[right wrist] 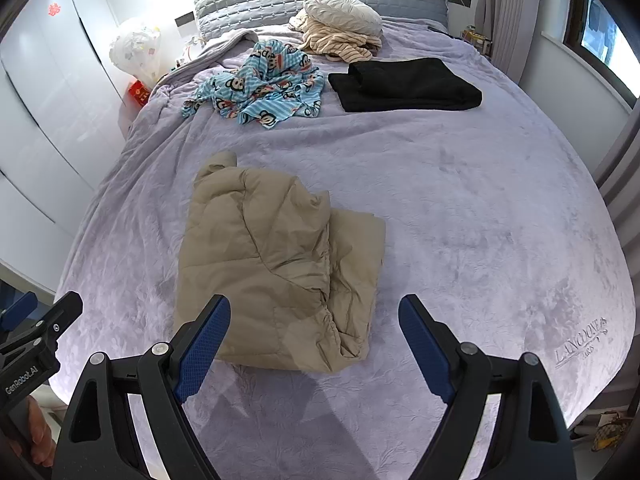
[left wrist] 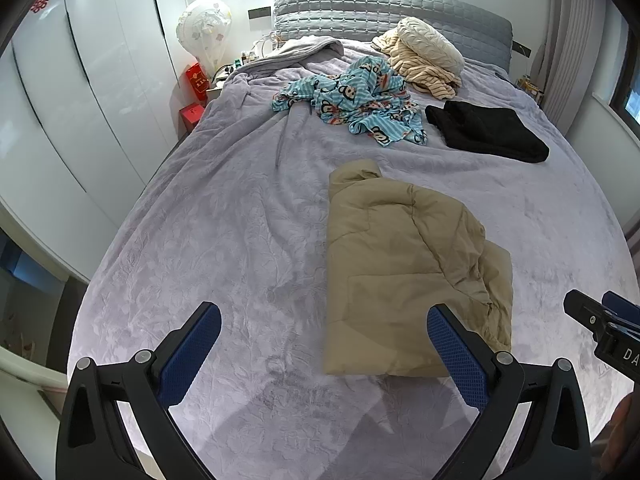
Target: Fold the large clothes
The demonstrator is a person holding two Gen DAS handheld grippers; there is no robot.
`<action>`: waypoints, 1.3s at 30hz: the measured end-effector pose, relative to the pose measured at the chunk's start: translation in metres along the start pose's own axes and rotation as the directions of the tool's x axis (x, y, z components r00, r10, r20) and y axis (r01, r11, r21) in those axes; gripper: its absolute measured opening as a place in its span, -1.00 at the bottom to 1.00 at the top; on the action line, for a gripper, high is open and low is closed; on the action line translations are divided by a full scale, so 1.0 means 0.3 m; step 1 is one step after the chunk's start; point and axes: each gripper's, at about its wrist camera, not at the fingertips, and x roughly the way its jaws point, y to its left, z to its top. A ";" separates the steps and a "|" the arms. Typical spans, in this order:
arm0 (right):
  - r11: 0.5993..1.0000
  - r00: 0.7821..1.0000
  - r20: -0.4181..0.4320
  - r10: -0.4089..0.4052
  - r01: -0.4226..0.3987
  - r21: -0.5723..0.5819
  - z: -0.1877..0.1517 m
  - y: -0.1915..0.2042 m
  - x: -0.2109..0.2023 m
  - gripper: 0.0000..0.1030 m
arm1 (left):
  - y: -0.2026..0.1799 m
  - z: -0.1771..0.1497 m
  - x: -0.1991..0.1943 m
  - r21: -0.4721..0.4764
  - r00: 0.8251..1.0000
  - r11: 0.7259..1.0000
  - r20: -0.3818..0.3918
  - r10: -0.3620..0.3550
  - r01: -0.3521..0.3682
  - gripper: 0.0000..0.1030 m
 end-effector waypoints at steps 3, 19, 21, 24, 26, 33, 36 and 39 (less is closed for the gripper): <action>1.000 1.000 0.001 -0.003 0.003 0.001 -0.001 0.001 0.000 0.71 | 0.000 -0.001 -0.001 -0.002 1.000 1.000 0.001 0.000 0.000 1.00; 1.000 1.000 0.002 -0.006 0.006 -0.003 -0.001 -0.007 0.001 0.71 | -0.022 -0.008 -0.008 -0.012 1.000 1.000 -0.001 0.006 -0.006 1.00; 1.000 1.000 0.001 -0.006 0.006 -0.001 -0.001 -0.006 0.002 0.71 | -0.021 -0.008 -0.008 -0.012 1.000 1.000 -0.001 0.006 -0.006 1.00; 1.000 1.000 0.001 -0.007 0.007 0.001 -0.001 -0.005 0.002 0.71 | -0.024 -0.007 -0.007 -0.011 1.000 1.000 0.000 0.008 -0.008 1.00; 1.000 1.000 0.001 -0.007 0.007 -0.001 0.000 -0.006 0.002 0.71 | -0.022 -0.007 -0.007 -0.013 1.000 1.000 -0.001 0.006 -0.006 1.00; 1.000 1.000 0.003 -0.006 0.006 0.000 -0.002 -0.010 0.000 0.71 | -0.029 -0.008 -0.004 -0.015 1.000 1.000 0.001 0.005 -0.005 1.00; 1.000 1.000 0.003 -0.007 0.007 -0.001 0.001 -0.019 0.000 0.71 | -0.029 -0.009 -0.004 -0.017 1.000 1.000 0.002 0.007 -0.007 1.00; 1.000 1.000 0.002 -0.007 0.007 -0.002 0.001 -0.018 0.001 0.71 | -0.028 -0.009 -0.003 -0.020 1.000 1.000 0.001 0.009 -0.008 1.00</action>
